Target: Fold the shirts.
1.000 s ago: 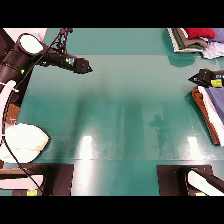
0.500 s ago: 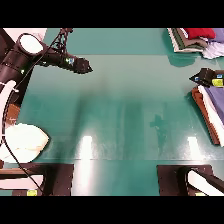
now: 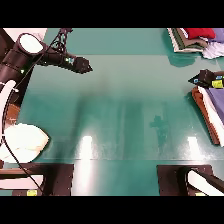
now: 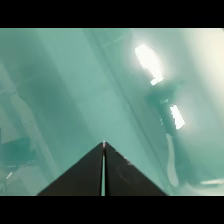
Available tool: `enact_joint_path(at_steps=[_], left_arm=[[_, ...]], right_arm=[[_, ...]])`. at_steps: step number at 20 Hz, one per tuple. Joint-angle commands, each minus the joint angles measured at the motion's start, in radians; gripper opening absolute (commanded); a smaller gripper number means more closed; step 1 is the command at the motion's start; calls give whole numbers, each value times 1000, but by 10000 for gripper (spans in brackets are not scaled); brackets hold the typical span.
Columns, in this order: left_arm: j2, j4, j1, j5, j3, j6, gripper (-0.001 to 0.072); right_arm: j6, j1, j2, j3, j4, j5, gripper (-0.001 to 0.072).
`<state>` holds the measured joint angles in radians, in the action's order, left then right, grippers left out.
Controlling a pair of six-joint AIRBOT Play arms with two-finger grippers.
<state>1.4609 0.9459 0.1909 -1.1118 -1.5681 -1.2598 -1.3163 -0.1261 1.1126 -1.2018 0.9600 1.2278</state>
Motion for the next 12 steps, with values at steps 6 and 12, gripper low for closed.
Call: enact_joint_path(at_steps=[6, 12], left_arm=[[-397, 378, -356, -297, 203, -103, 27], [-667, 508, -612, -381, 571, -167, 74]], right_arm=[[-1, 0, -1, 0, 0, 11, 19], [0, 0, -1, 0, 0, 13, 19]])
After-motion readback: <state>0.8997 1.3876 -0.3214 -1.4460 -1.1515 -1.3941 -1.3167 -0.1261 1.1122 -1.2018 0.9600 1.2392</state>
